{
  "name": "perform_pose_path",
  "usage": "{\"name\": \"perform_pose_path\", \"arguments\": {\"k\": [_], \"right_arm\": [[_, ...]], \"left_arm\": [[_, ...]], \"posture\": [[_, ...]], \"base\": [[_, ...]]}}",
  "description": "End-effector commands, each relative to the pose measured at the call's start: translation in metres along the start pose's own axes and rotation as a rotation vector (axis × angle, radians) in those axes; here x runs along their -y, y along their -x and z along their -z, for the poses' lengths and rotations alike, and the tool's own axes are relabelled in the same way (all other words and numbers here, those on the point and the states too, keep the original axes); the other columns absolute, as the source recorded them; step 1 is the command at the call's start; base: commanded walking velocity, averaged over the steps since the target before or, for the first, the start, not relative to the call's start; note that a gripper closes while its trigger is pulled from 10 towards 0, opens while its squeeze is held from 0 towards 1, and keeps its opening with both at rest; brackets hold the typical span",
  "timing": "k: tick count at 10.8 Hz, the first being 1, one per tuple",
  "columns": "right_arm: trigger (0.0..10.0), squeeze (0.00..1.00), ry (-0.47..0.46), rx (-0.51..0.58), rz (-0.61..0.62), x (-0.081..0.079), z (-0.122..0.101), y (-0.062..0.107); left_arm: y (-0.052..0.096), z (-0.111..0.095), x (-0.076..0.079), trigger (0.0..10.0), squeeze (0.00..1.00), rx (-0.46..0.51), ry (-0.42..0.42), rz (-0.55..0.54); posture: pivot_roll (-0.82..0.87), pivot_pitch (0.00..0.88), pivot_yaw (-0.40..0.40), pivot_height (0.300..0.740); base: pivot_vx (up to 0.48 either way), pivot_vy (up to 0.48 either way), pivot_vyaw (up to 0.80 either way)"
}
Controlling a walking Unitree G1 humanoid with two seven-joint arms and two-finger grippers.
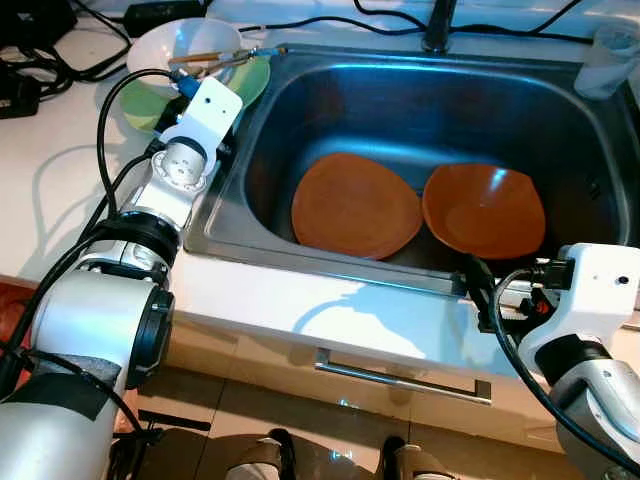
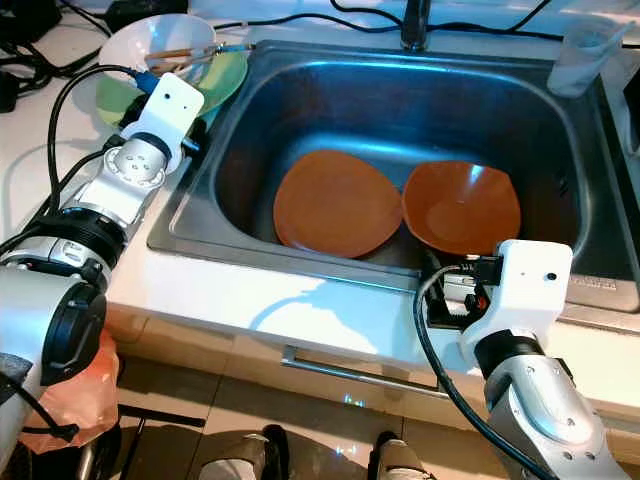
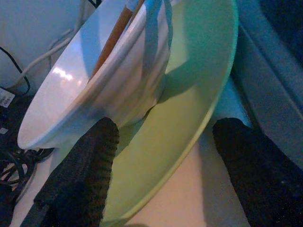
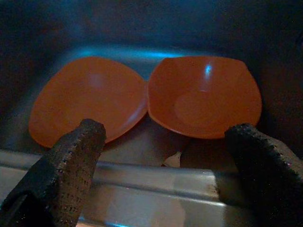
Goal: Kitchen organization
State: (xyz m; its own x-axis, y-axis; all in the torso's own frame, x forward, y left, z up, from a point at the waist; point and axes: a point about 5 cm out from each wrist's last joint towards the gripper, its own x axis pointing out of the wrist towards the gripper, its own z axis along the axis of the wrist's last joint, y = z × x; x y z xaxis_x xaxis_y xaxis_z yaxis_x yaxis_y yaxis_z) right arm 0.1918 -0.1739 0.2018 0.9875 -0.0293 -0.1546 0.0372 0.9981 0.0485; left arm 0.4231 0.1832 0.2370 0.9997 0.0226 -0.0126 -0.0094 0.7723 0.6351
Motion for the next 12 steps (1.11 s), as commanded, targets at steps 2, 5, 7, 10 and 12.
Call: {"name": "perform_pose_path", "arguments": {"k": [2,5,7,10,12], "right_arm": [[10.0,0.00,-0.003,0.000,0.005,0.000,-0.001,0.005],[10.0,0.00,-0.003,-0.007,0.009,0.001,0.000,0.007],[10.0,0.00,-0.006,-0.015,0.010,0.001,0.002,0.008],[10.0,0.00,-0.005,-0.017,0.011,0.002,0.002,0.008],[10.0,0.00,-0.002,-0.018,0.013,0.002,0.002,0.008]], "left_arm": [[0.002,0.012,0.012,5.6,0.00,-0.071,-0.029,0.059],[0.002,0.018,0.006,10.0,0.00,-0.105,-0.112,0.059],[0.003,0.025,0.000,4.6,0.00,-0.135,-0.164,0.070],[0.005,0.030,-0.003,0.0,0.00,-0.156,-0.184,0.076],[0.005,0.032,-0.003,0.0,0.00,-0.164,-0.185,0.080]], "posture": [[-0.28,0.266,0.076,0.740],[-0.28,0.275,0.073,0.740],[-0.28,0.277,0.074,0.740],[-0.27,0.278,0.074,0.740],[-0.28,0.275,0.071,0.740]], "base": [[0.000,0.000,0.00],[0.000,0.000,0.00],[0.000,0.000,0.00],[0.000,0.000,0.00],[0.000,0.000,0.00]]}}
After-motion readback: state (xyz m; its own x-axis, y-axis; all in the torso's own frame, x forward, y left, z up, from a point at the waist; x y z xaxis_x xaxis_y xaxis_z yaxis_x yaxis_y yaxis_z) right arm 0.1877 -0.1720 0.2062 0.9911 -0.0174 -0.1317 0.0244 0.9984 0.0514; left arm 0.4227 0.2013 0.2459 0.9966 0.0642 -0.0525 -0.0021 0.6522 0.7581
